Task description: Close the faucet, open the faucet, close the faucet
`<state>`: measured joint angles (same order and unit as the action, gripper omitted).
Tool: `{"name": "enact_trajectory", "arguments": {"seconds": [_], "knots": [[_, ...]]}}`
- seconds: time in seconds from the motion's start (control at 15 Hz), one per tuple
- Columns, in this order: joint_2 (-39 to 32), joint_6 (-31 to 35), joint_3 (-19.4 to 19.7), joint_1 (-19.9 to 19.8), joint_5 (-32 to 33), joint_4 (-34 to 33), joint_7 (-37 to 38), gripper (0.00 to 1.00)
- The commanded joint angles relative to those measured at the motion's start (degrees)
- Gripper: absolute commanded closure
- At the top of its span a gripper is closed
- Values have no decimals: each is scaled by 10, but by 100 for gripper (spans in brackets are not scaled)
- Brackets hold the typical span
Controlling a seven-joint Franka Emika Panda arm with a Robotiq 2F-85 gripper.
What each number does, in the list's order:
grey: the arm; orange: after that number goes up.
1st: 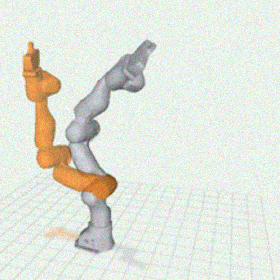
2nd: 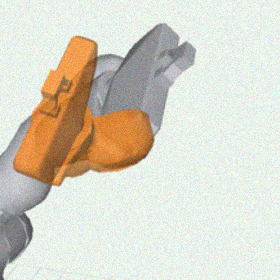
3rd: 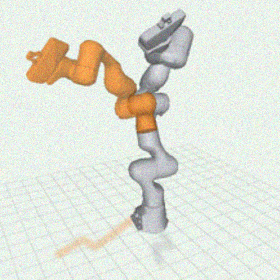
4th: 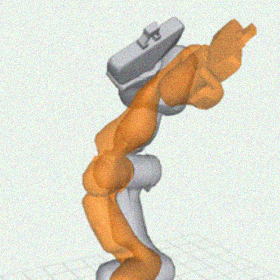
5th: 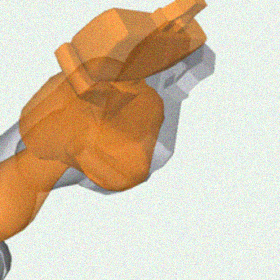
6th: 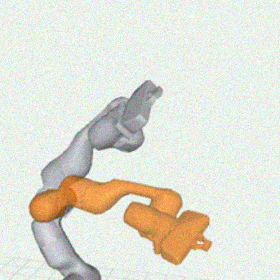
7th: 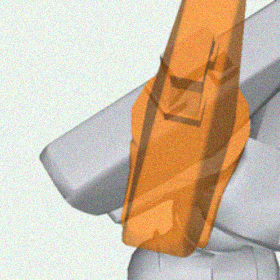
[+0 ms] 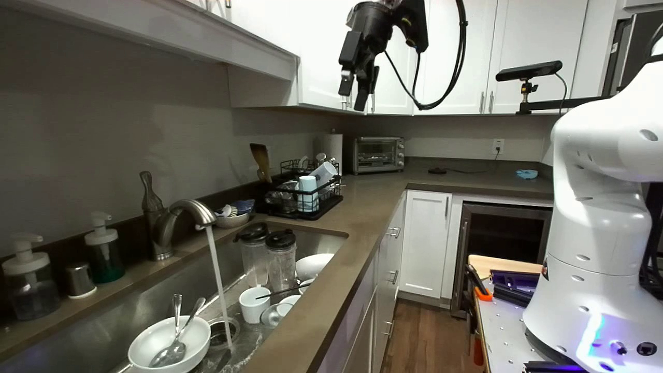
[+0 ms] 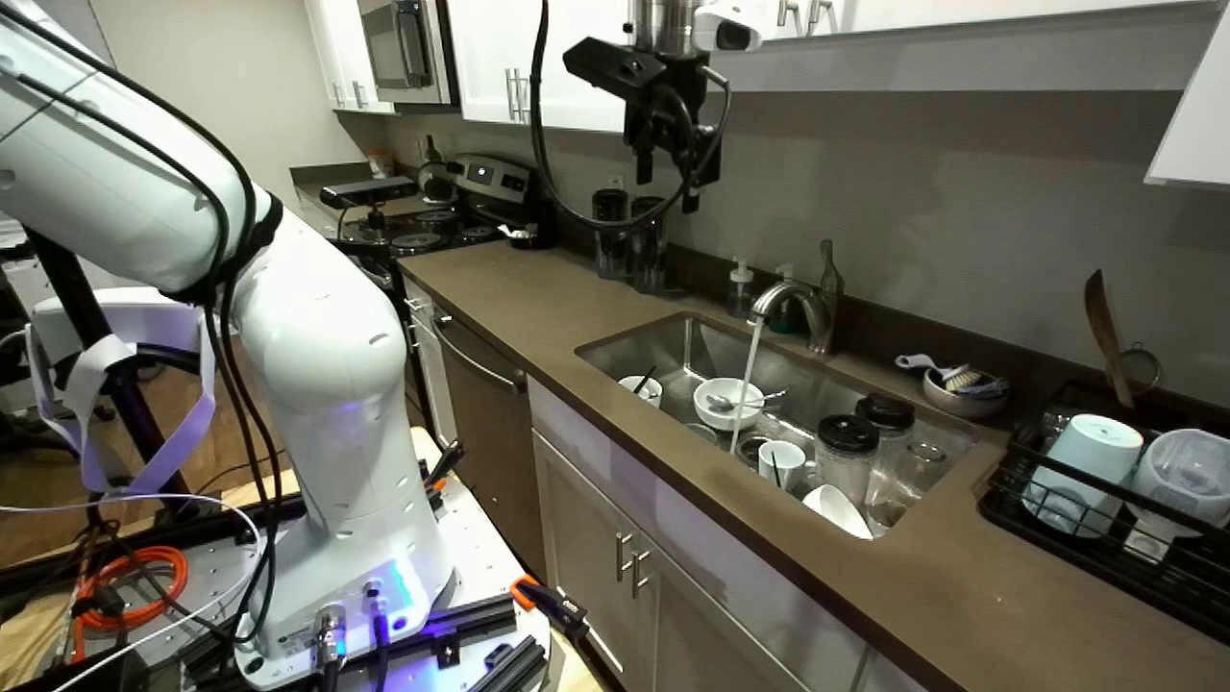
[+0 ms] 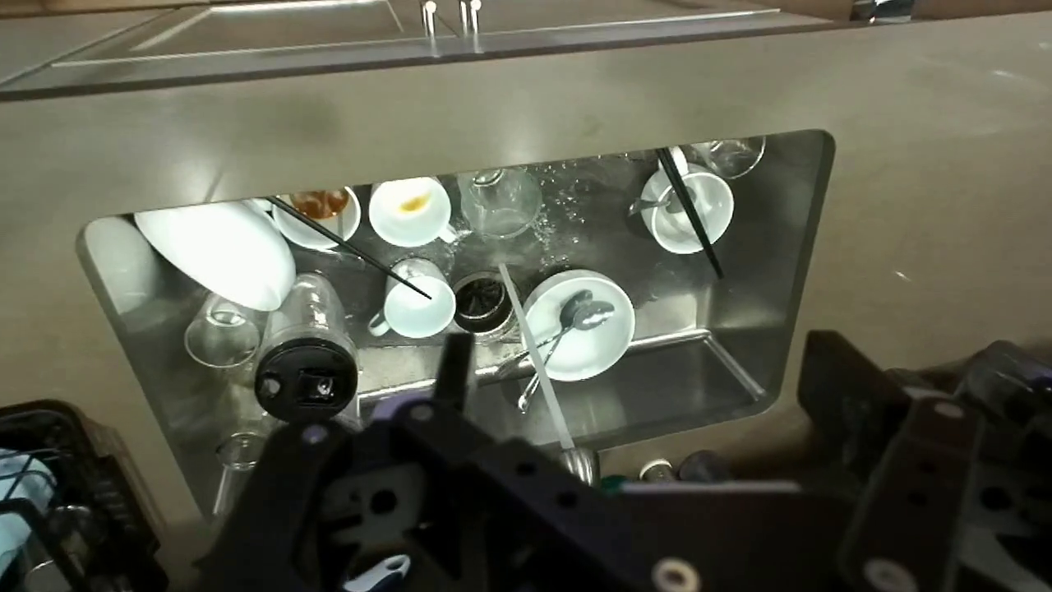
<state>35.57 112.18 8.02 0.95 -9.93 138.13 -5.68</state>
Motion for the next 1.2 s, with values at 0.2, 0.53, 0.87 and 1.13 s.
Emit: {"name": "enact_trajectory", "arguments": {"seconds": [0.2, 0.53, 0.87, 1.13], "knots": [[-155, 100, 5, 26, -55, -55, -79, 0], [-237, 198, 0, 35, -115, -77, -135, 0], [-283, 299, -18, 41, -181, -74, -171, 0], [-322, 393, -41, 41, -205, -73, -179, 0]]}}
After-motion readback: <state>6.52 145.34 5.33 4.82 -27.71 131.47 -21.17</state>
